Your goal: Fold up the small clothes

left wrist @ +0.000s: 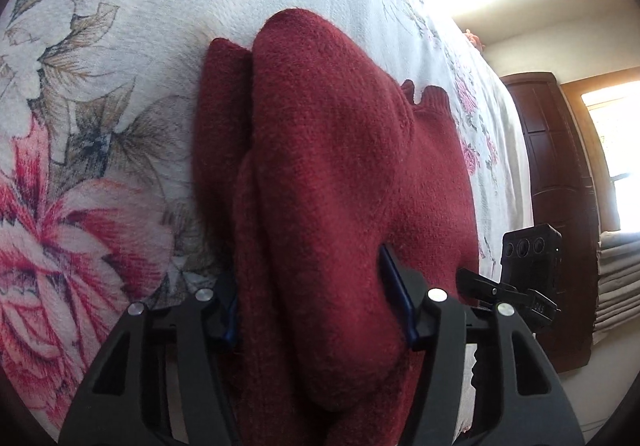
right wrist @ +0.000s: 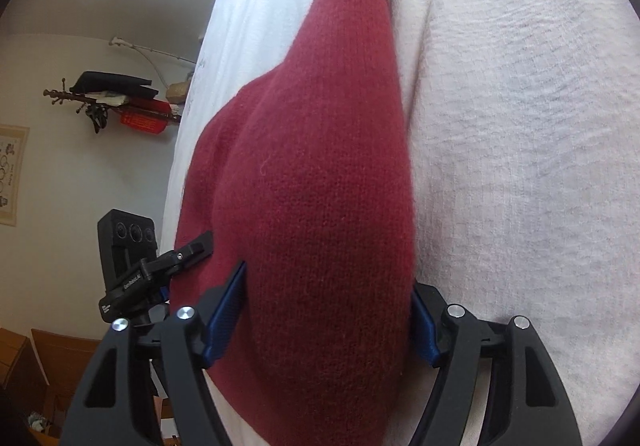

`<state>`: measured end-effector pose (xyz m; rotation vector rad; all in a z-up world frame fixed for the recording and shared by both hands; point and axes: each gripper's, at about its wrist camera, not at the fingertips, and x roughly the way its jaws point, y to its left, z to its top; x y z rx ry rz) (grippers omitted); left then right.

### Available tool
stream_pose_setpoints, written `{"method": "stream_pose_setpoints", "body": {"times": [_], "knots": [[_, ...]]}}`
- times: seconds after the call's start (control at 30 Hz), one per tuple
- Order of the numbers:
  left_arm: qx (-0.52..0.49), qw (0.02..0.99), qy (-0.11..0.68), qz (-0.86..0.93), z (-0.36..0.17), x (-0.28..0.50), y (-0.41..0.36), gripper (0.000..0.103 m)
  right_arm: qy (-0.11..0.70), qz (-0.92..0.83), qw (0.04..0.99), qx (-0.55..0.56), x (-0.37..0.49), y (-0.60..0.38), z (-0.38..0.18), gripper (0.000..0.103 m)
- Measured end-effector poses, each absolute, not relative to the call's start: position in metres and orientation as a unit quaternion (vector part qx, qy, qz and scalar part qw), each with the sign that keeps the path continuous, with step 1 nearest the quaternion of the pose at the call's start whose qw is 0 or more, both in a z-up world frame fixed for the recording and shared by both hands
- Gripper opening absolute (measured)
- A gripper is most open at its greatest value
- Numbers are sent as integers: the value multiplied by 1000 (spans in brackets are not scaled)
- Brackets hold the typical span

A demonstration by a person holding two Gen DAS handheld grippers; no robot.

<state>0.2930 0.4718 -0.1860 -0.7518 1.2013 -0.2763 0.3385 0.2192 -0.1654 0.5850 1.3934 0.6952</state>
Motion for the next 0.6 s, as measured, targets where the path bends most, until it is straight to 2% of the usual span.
{"method": "stream_pose_setpoints", "body": {"times": [0.13, 0.23, 0.43, 0.6], "knots": [[-356, 757, 532, -131, -185, 283, 473, 39, 606, 318, 682, 257, 332, 214, -154, 55], [-377, 759, 514, -136, -185, 276, 475, 34, 598, 320, 686, 263, 328, 209, -146, 50], [-385, 768, 489, -151, -168, 256, 470, 31, 585, 345, 687, 259, 317, 199, -120, 45], [-392, 768, 475, -176, -145, 234, 450, 31, 574, 361, 692, 249, 304, 180, -92, 44]]}}
